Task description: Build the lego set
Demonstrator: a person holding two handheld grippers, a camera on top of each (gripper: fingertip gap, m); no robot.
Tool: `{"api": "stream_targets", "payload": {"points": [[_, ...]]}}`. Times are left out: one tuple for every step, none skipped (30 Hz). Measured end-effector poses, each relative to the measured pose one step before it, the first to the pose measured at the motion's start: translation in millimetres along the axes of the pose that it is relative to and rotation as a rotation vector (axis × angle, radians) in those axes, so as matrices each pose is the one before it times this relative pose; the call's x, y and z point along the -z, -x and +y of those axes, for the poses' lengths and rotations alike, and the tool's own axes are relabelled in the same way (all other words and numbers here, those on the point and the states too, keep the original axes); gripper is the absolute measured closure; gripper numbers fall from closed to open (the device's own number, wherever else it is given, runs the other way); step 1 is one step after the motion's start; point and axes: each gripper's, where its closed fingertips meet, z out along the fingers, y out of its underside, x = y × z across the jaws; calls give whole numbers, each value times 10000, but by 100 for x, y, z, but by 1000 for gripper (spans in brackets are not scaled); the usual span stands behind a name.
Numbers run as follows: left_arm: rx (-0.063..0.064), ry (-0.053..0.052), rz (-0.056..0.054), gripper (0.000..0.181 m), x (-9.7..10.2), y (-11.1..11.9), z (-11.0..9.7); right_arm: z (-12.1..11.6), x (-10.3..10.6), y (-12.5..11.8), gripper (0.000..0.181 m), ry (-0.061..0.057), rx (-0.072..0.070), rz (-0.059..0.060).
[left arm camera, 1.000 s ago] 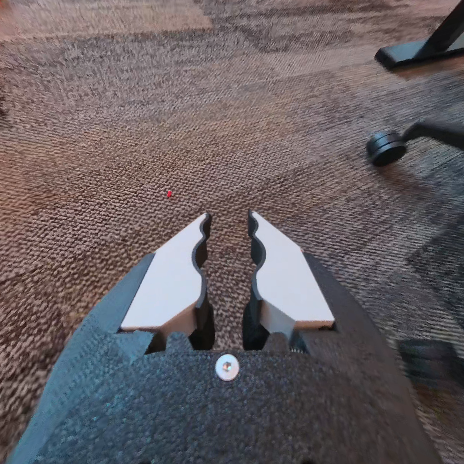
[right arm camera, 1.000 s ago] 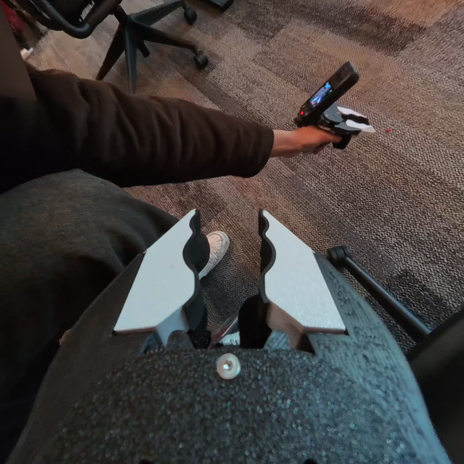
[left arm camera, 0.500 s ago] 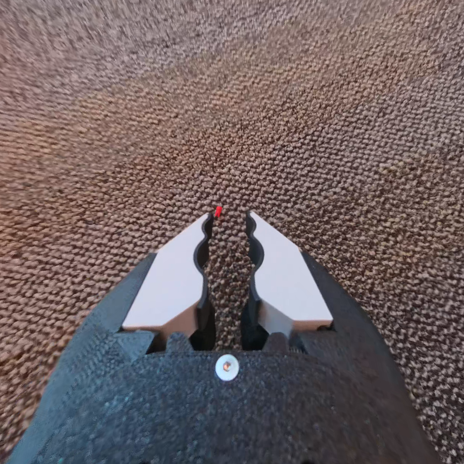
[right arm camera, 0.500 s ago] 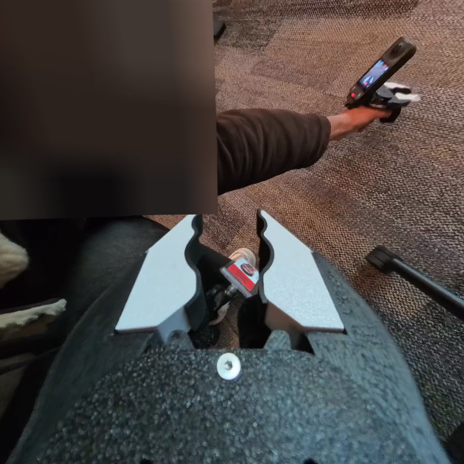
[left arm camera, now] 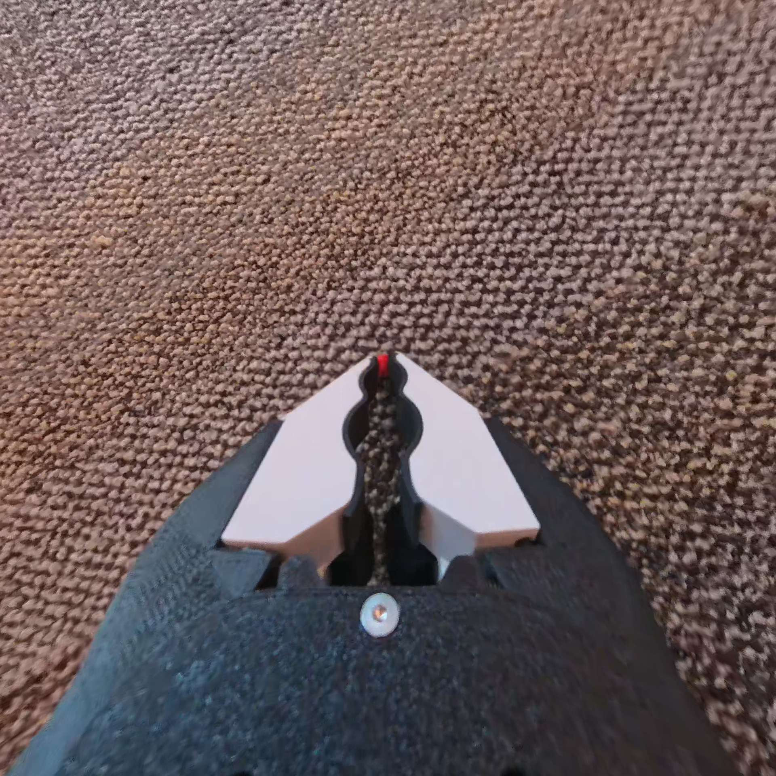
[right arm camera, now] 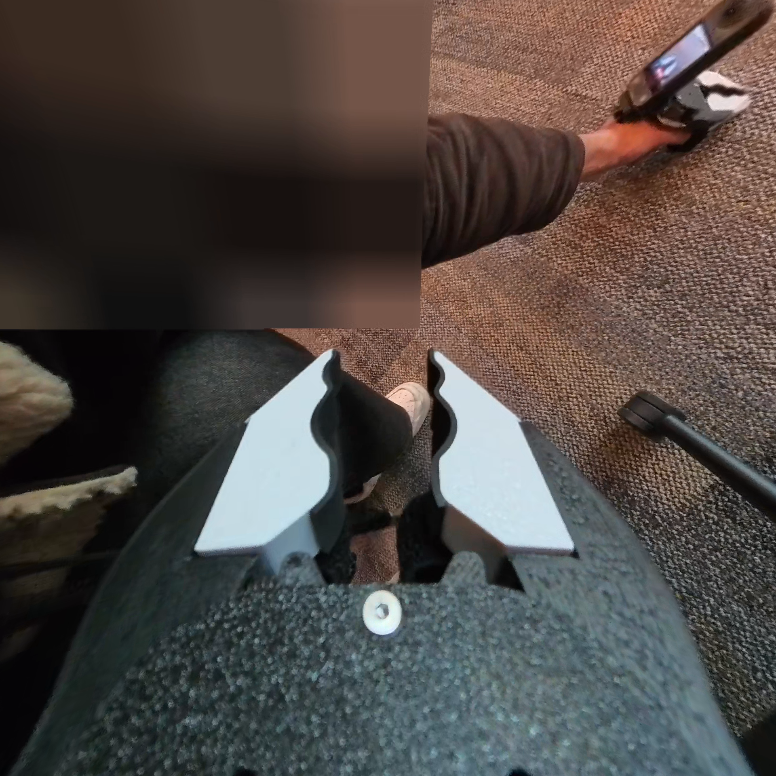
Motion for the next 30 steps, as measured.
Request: {"api": "stream_targets", "payload": {"points": [[-259,96,40,174,269,-393,140,51,-54,253,141,15,54,-94],[-221,105,137,175,376,-533,172,210,-83,135,141,25,94,7],[-185,94,37,177,514,-393,129,187,-7,139,141,74,119,62],[-99,-18,54,177,715,-430,-47,168,63,25,141,57,112,44],[82,-178,256,177,991,-775,-296,121,42,181,142,8,82,29],[237,-293,382,177,1316,-1094,-543,29,78,189,142,-34,108,15],[204,-365,372,177,1681,-1259,-788,-45,62,182,142,-44,87,62],[186,-498,251,177,2089,-1298,-1130,-148,54,185,143,-60,118,51],[218,-680,348,177,2498,-1624,-1503,97,42,176,143,-4,165,36],[165,-690,466,177,2798,-2055,-1819,249,-10,104,142,80,152,98],[77,-656,313,177,3034,-2163,-2151,229,-69,190,142,60,154,48],[-55,-721,217,177,3190,-2290,-2505,91,-16,199,142,74,135,27],[-139,-756,234,177,3231,-2528,-2816,-26,33,299,141,12,177,3],[-128,-763,154,177,3186,-2504,-3122,-242,76,480,141,-97,300,11],[-83,-735,213,177,3014,-2606,-3332,-263,150,543,139,-140,320,-56],[-4,-634,324,177,2812,-2818,-3406,-383,219,1000,134,-196,81,-326],[6,-542,312,177,2513,-2867,-3381,-507,348,1391,128,-245,-258,-563],[-66,-446,415,177,2225,-3041,-3232,-511,451,1928,126,-280,-518,-896],[-103,-473,401,177,1971,-3049,-3276,-523,442,2561,126,-472,-598,-1211],[-183,-554,207,177,1696,-2745,-3375,-495,341,2814,126,-568,-663,-1233],[-292,-580,102,177,1437,-2530,-3456,-295,171,2903,125,-509,-581,-1174],[-384,-532,128,177,1141,-2462,-3495,261,-58,2722,124,-242,-428,-931],[-431,-405,138,177,822,-2347,-3418,839,-257,2665,123,-11,-284,-779],[-376,-278,138,177,544,-2233,-3304,926,-446,2918,125,-178,-367,-813],[-272,-239,273,177,358,-2392,-3241,1185,-628,2999,128,-215,-380,-879],[-236,-242,365,177,154,-2554,-3167,1643,-865,2935,128,-53,-324,-801],[-254,-235,273,177,-55,-2494,-3052,1909,-880,2501,128,45,-298,-578],[-232,-270,278,177,-205,-2552,-3063,1861,-871,2374,127,-30,-274,-465],[-156,-256,346,177,-357,-2690,-3033,1550,-692,2302,125,-245,-223,-406],[-118,-256,351,177,-491,-2804,-2992,1437,-504,2240,124,-326,-128,-254]]}}
